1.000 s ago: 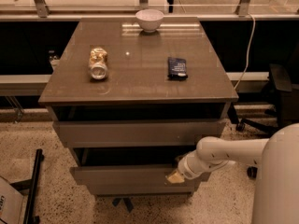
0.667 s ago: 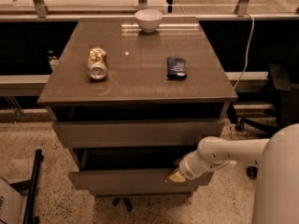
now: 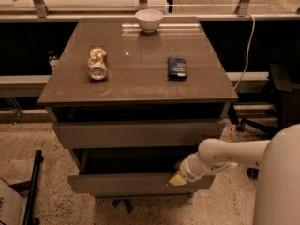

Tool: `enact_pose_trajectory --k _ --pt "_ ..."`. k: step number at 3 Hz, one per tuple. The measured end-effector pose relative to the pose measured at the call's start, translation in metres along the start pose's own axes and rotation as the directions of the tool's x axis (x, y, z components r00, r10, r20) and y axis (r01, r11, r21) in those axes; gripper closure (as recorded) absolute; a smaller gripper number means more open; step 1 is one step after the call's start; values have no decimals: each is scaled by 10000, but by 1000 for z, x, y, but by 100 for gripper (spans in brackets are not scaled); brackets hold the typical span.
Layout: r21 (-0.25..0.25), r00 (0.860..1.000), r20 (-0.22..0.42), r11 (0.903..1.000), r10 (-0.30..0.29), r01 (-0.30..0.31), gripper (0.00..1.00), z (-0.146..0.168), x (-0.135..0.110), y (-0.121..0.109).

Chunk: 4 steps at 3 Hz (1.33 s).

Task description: Open middle drawer

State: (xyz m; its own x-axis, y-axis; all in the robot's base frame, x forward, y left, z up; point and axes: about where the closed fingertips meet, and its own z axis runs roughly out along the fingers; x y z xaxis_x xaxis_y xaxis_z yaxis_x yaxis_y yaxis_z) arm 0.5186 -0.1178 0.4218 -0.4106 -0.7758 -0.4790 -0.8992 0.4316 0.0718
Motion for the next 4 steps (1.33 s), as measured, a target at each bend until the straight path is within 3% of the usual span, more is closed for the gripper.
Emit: enact_pose_trajectory --k 1,2,3,4 --pt "-580 9935 60 9919 1135 -1130 63 -3 27 35" --pt "-580 9935 60 9919 1135 -1129 40 -7 24 33" --pt "-563 9935 -1 9919 1141 -1140 8 -7 23 32" --pt "-479 9926 -303 9917 1178 -1192 0 -7 22 28"
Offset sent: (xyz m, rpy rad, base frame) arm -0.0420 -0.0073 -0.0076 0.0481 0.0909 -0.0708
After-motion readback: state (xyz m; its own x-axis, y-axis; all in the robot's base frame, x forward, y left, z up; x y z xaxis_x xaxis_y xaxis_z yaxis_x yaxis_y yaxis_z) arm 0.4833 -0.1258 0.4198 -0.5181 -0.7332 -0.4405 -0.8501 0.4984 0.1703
